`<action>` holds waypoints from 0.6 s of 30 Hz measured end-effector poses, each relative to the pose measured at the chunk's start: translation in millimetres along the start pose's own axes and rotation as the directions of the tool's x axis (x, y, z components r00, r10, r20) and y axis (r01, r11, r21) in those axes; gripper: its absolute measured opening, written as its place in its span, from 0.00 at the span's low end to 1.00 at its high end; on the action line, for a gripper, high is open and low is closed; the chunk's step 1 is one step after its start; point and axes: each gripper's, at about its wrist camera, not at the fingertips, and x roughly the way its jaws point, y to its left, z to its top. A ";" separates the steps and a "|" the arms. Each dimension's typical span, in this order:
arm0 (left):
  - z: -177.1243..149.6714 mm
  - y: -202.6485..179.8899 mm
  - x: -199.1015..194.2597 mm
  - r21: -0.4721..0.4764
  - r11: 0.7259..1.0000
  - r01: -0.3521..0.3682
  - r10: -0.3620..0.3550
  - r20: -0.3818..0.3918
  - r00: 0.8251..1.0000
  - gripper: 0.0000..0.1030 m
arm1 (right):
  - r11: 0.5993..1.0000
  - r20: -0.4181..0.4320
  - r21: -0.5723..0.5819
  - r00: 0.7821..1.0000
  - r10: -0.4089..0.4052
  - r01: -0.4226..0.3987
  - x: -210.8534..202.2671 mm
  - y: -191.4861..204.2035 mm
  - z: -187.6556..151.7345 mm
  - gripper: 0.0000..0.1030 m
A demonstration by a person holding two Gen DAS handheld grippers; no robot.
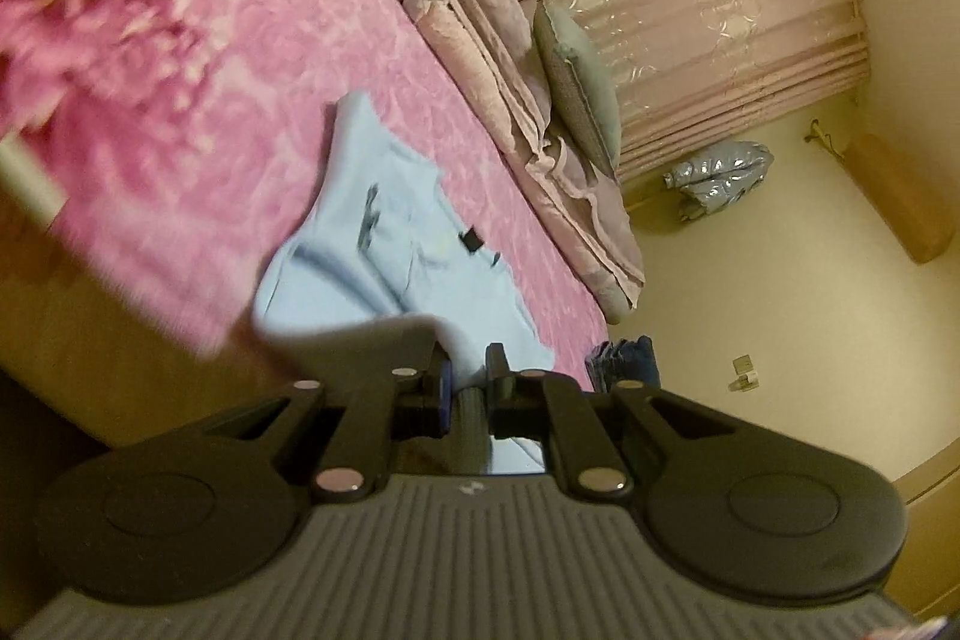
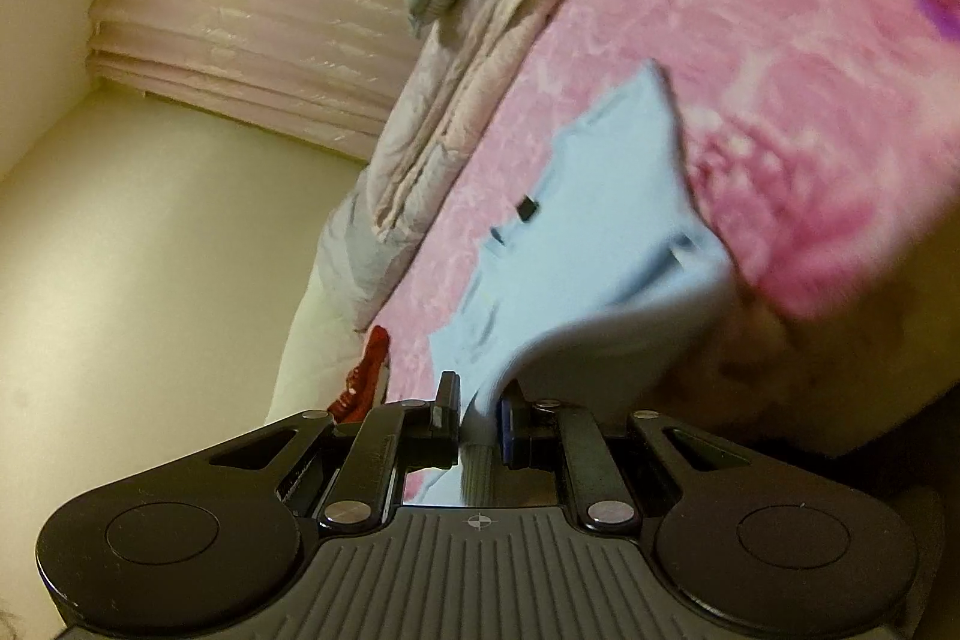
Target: Fold clothes
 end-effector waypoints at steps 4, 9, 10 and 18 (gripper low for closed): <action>47.5 -6.1 42.3 0.009 1.000 -0.001 0.001 -0.021 1.000 0.07 | 1.000 -0.007 -0.017 1.000 -0.007 0.007 34.8 15.0 45.6 0.10; 101.4 5.4 116.9 -0.040 0.999 -0.033 0.030 -0.078 0.996 0.08 | 0.996 -0.013 0.024 0.996 -0.087 0.087 87.1 11.3 102.5 0.10; 109.6 10.6 133.9 -0.057 0.997 -0.046 0.040 -0.094 0.995 0.08 | 0.992 -0.013 0.045 0.993 -0.113 0.114 97.4 7.4 112.6 0.10; 162.1 60.7 220.9 -0.226 0.954 -0.195 0.181 -0.082 0.980 0.11 | 0.883 0.095 0.438 0.968 -0.231 0.168 149.3 -74.7 161.3 0.65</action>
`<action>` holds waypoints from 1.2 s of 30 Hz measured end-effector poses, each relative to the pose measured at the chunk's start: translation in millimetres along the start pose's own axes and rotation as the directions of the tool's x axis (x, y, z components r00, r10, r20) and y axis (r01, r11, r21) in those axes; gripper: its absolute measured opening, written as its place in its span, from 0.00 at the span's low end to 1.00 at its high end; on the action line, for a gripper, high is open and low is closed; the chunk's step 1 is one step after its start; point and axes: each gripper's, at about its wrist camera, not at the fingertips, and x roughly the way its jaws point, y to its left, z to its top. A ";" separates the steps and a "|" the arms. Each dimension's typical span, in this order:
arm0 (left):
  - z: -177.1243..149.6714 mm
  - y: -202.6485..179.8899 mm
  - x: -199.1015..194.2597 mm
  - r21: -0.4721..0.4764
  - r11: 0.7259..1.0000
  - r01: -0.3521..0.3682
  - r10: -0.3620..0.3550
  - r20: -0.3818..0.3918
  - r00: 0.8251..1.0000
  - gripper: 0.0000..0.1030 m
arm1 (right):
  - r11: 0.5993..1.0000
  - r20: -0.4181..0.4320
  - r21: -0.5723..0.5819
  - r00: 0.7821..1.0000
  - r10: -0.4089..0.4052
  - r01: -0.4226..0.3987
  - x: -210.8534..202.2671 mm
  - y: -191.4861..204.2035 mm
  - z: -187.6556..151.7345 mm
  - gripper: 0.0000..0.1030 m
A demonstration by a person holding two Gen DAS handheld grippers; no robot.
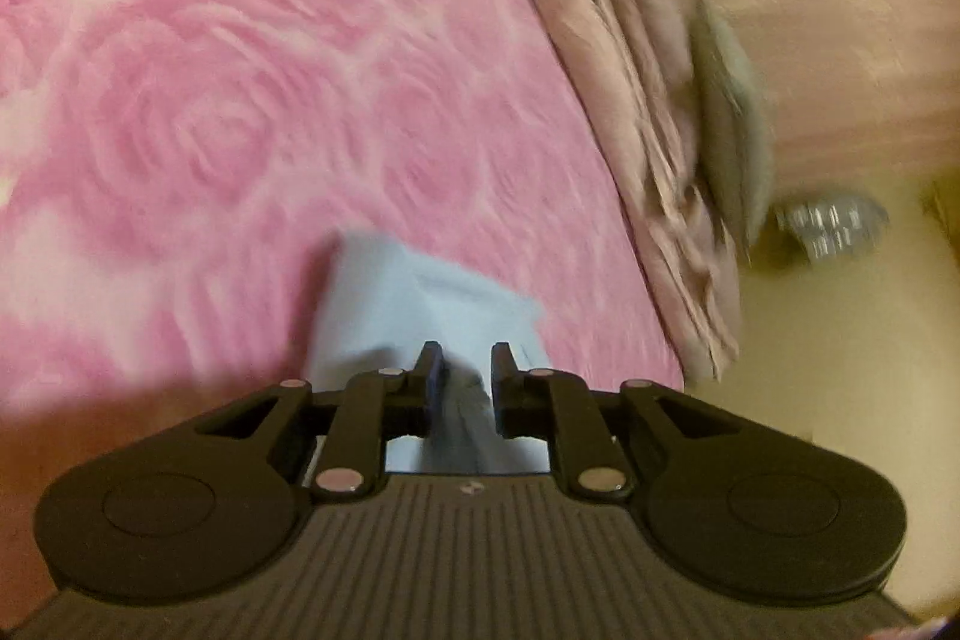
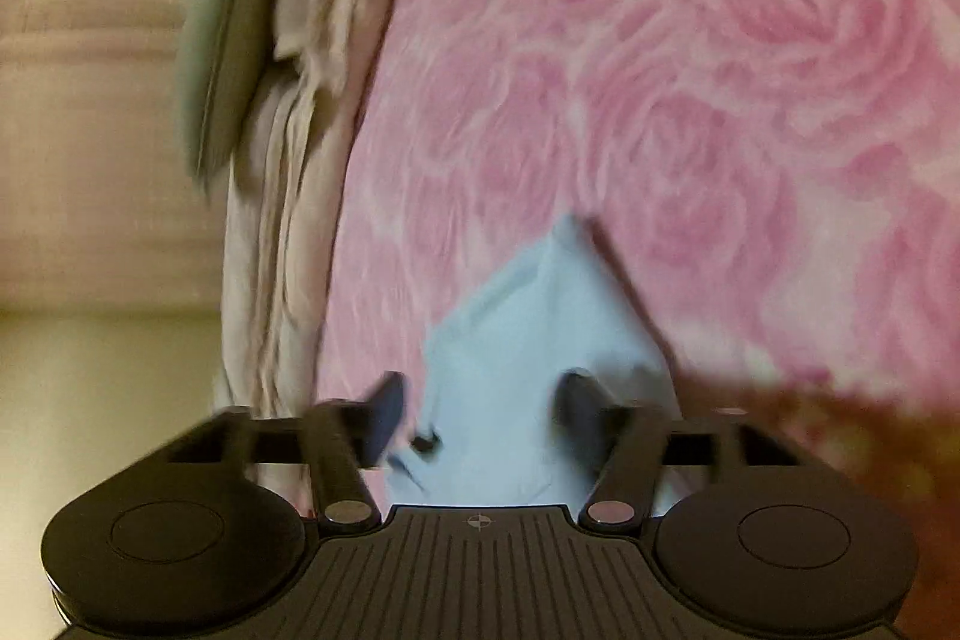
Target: Fold clothes
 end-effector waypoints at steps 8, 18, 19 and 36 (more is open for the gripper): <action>-33.0 -4.7 -56.4 0.324 0.941 -0.098 0.076 0.078 0.994 0.11 | 0.946 -0.026 -0.319 0.998 0.060 -0.065 -42.5 -1.6 -12.0 0.65; -94.4 -34.9 -63.4 0.562 0.825 -0.060 0.084 -0.018 0.996 0.11 | 0.472 -0.161 -0.881 0.958 -0.238 -0.031 -34.9 32.3 -100.8 0.23; -97.5 -39.1 -56.3 0.584 0.810 -0.056 0.092 -0.033 0.995 0.11 | 0.409 -0.166 -0.912 0.943 -0.289 -0.035 -25.4 33.0 -109.7 0.23; -65.6 -56.3 2.1 0.607 0.763 -0.222 0.211 0.090 0.973 0.21 | 0.637 0.056 -0.758 0.987 -0.151 0.140 -1.8 29.6 -41.9 0.61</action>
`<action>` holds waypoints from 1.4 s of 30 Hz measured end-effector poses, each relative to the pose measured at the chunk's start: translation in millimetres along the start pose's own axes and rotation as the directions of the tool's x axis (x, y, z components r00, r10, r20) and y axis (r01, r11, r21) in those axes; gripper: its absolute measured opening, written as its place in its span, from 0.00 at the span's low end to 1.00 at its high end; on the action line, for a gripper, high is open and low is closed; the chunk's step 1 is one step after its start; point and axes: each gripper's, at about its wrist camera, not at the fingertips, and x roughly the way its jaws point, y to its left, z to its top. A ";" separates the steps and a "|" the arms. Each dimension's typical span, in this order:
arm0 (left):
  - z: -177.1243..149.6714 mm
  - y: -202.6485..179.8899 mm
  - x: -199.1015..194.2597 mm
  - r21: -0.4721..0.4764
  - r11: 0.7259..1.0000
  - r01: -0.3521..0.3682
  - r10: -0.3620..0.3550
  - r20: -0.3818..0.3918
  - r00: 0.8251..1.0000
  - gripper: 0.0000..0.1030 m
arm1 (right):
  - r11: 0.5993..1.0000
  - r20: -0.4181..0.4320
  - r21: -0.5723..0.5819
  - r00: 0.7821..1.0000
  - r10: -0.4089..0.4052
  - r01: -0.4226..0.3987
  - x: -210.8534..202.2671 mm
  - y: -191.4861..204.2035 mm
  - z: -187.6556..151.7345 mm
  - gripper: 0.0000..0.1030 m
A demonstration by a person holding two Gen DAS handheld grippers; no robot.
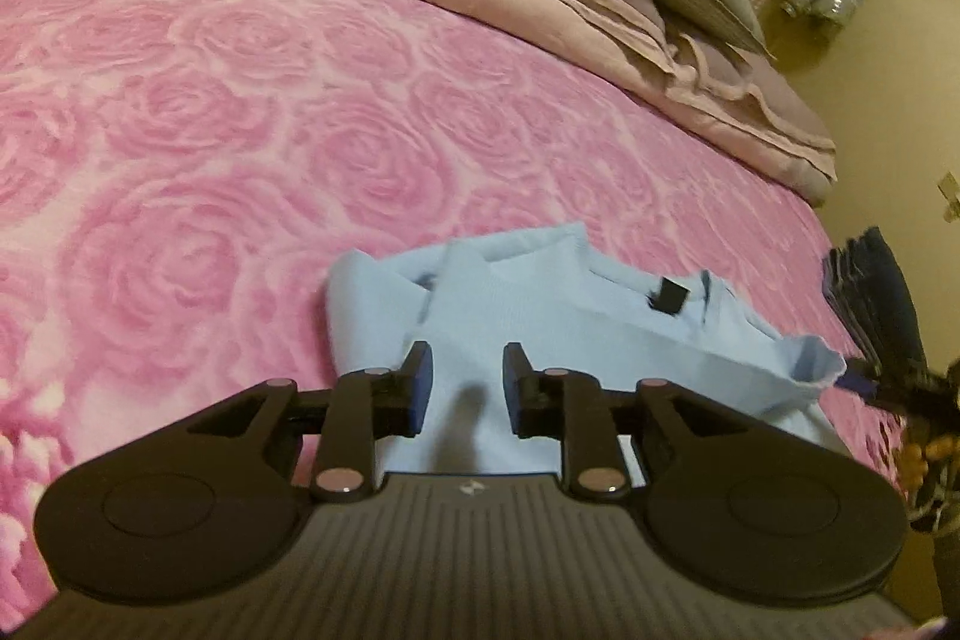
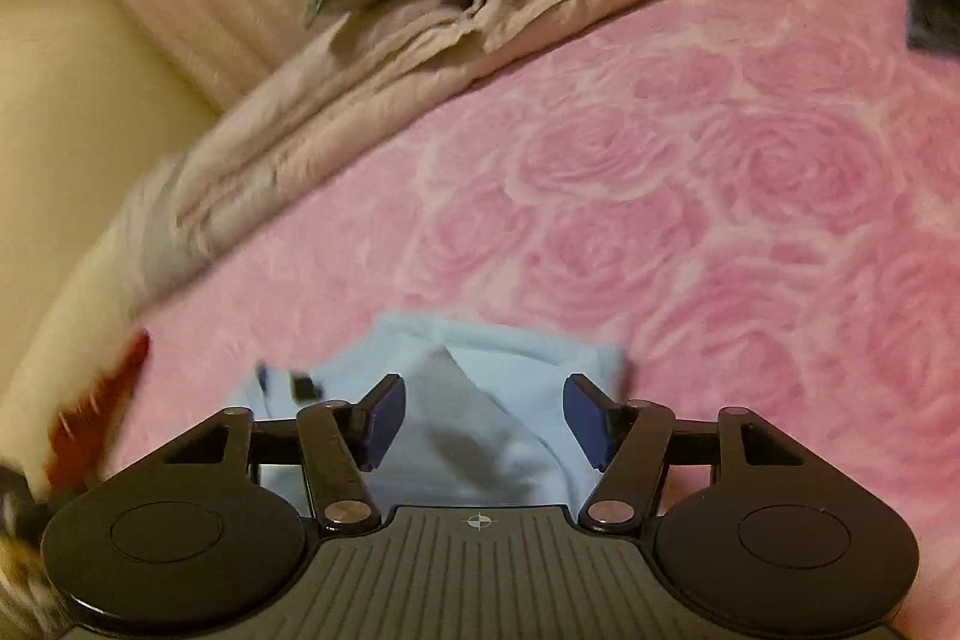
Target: Fold clothes
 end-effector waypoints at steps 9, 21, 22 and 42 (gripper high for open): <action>8.3 3.6 22.1 0.005 1.000 -0.021 0.021 -0.016 1.000 0.23 | 0.943 -0.097 -0.331 0.994 -0.057 0.022 29.5 22.0 -0.6 0.46; 8.7 8.9 9.0 0.046 0.998 0.046 -0.046 0.002 0.999 0.23 | 0.995 -0.099 -0.101 0.995 0.014 -0.024 44.2 -6.3 1.0 0.46; 9.3 8.9 11.2 0.043 0.998 0.054 -0.054 -0.003 0.999 0.25 | 0.996 -0.105 -0.091 0.994 0.015 -0.025 43.9 -8.9 0.5 0.46; 3.1 -7.7 -1.1 0.216 0.975 0.049 -0.084 0.159 0.984 0.07 | 0.969 -0.021 -0.239 0.998 0.067 -0.070 15.3 17.5 5.9 0.08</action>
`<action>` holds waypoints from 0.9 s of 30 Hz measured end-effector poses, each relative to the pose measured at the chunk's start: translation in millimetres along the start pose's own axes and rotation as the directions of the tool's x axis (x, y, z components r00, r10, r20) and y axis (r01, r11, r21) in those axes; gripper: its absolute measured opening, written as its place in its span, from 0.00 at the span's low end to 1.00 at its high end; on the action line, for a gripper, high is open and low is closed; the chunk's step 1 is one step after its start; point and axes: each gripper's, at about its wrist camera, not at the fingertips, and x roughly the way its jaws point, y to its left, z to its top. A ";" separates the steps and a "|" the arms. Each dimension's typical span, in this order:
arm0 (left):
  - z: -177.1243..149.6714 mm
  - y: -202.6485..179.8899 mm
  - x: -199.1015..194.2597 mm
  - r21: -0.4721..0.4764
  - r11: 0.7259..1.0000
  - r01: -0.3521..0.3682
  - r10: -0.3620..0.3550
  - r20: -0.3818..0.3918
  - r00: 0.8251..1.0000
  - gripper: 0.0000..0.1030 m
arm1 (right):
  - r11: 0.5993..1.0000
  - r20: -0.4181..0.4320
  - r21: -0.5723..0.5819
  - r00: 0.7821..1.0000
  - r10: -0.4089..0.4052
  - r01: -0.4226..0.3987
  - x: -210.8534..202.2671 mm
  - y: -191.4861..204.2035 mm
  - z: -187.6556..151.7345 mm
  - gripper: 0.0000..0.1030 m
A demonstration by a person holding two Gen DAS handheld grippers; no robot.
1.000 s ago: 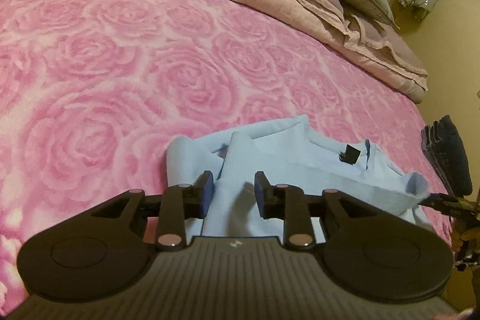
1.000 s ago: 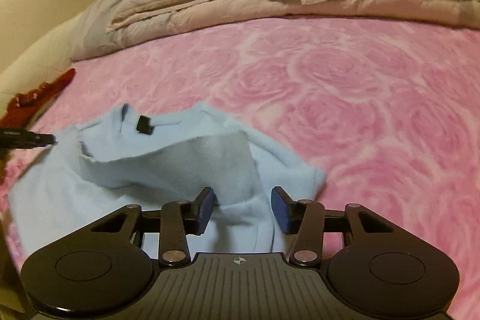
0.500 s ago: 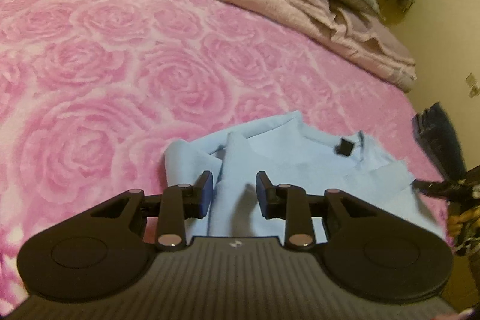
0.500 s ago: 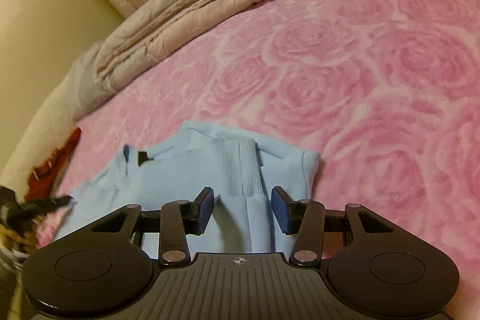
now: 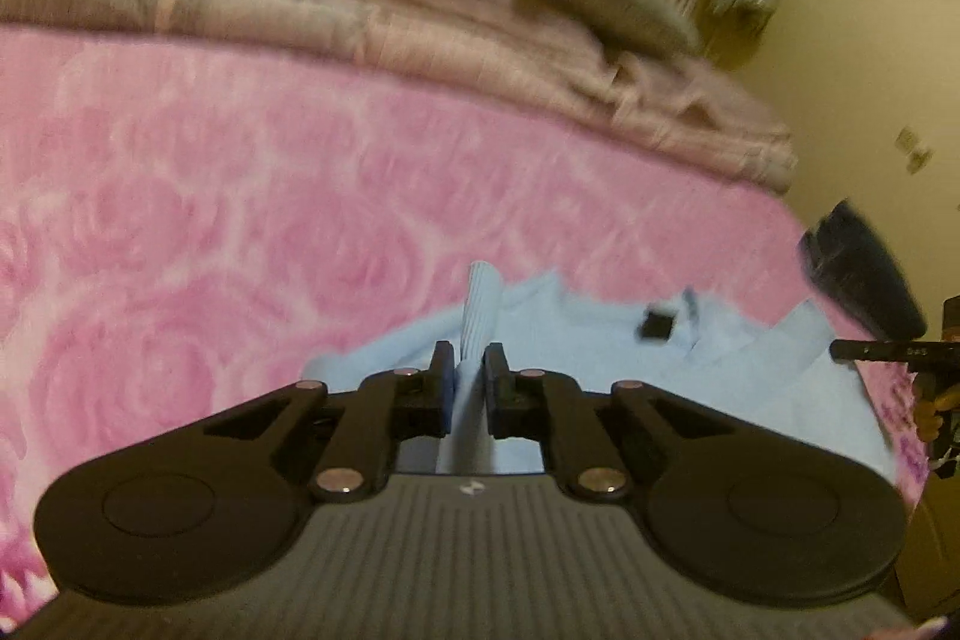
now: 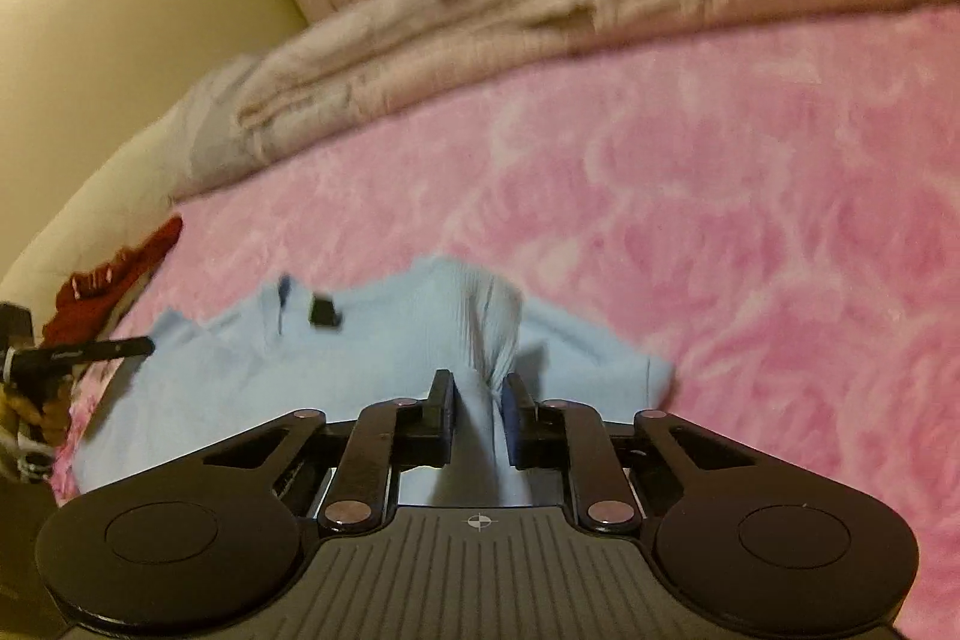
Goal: Fold clothes
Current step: 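Pinch the folded edge with both grippers and tug it straight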
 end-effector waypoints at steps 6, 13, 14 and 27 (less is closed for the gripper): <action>12.9 -10.5 12.0 0.042 0.997 -0.071 0.068 0.065 0.996 0.07 | 0.995 0.066 -0.056 0.995 -0.074 0.078 5.7 13.4 12.8 0.08; 23.9 -4.2 35.1 0.002 0.995 -0.104 0.103 0.105 0.989 0.07 | 0.990 0.109 -0.059 0.987 -0.121 0.128 23.2 12.7 32.2 0.08; 25.0 -3.5 38.8 0.000 0.994 -0.109 0.109 0.103 0.989 0.07 | 0.989 0.111 -0.057 0.986 -0.127 0.134 26.0 11.2 34.5 0.08; 12.6 4.9 96.4 0.043 0.972 -0.232 0.235 -0.072 0.969 0.15 | 0.968 -0.028 -0.020 0.968 -0.250 0.249 91.7 -13.3 24.8 0.11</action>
